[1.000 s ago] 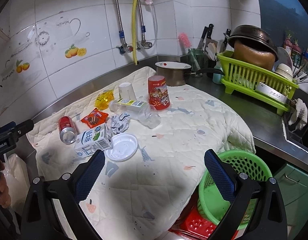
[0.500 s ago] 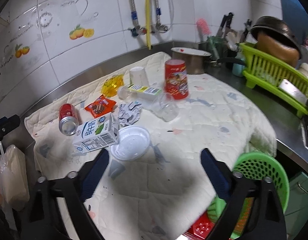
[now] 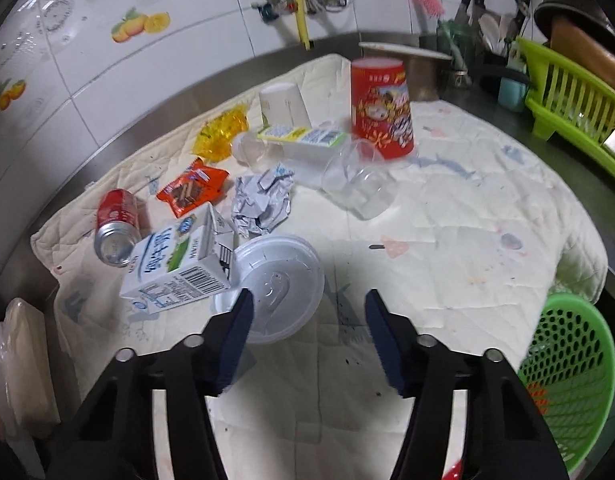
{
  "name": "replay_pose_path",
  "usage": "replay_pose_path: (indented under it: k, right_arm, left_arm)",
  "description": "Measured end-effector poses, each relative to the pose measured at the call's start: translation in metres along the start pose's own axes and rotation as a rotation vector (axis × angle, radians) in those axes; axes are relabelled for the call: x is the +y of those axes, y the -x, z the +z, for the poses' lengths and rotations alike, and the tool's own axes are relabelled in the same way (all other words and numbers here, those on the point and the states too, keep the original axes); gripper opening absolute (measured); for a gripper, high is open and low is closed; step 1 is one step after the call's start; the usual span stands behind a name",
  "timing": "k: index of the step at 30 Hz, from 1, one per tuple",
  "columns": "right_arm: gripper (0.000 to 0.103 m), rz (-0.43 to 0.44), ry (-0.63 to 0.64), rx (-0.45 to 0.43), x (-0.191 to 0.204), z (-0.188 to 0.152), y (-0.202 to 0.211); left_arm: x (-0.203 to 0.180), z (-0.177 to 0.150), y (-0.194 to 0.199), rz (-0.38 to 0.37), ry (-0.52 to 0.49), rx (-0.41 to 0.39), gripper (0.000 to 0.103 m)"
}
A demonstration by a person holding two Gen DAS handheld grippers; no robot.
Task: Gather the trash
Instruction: 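Reach the right tool to the round white plastic lid and grasp it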
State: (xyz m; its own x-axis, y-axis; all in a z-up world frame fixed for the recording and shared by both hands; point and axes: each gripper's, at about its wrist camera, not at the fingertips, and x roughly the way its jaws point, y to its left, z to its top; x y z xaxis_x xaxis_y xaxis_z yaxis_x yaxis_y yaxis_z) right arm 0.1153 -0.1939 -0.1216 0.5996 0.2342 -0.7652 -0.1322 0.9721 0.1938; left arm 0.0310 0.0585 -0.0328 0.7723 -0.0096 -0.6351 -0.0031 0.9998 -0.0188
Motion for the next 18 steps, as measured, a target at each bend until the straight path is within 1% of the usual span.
replay_pose_path:
  k: [2,5,6,7,8,9,10,12,13,18]
  right_arm:
    - [0.045,-0.002,-0.010,0.019,0.000,0.002,-0.011]
    - [0.042,-0.010,-0.028,0.038,-0.002,0.004,-0.025]
    - [0.040,-0.015,-0.037,0.048,-0.003,0.005,-0.030]
    - [0.035,-0.016,-0.046,0.059,-0.004,0.005,-0.035]
    - [0.029,-0.010,-0.055,0.064,-0.006,0.005,-0.037]
    - [0.027,-0.002,-0.065,0.071,-0.006,0.005,-0.040]
    - [0.025,0.003,-0.071,0.077,-0.007,0.005,-0.043]
    - [0.015,0.007,-0.072,0.083,-0.007,0.005,-0.045]
    - [0.010,0.011,-0.072,0.082,-0.007,0.005,-0.045]
    - [0.007,0.012,-0.073,0.052,-0.010,0.004,-0.038]
  left_arm:
    - [-0.001,-0.001,-0.005,-0.031,-0.022,0.001,0.096]
    - [-0.008,-0.002,-0.014,-0.077,-0.078,0.003,0.096]
    - [-0.010,-0.002,-0.017,-0.079,-0.092,0.006,0.096]
    - [-0.012,-0.003,-0.021,-0.090,-0.106,0.010,0.096]
    - [-0.014,-0.003,-0.024,-0.117,-0.117,0.013,0.096]
    - [-0.016,-0.003,-0.028,-0.133,-0.126,0.017,0.096]
    - [-0.017,-0.003,-0.032,-0.131,-0.136,0.023,0.096]
    - [-0.021,-0.002,-0.038,-0.168,-0.161,0.025,0.096]
    - [-0.024,-0.001,-0.042,-0.173,-0.176,0.031,0.096]
    - [-0.037,0.003,-0.057,-0.235,-0.275,0.036,0.096]
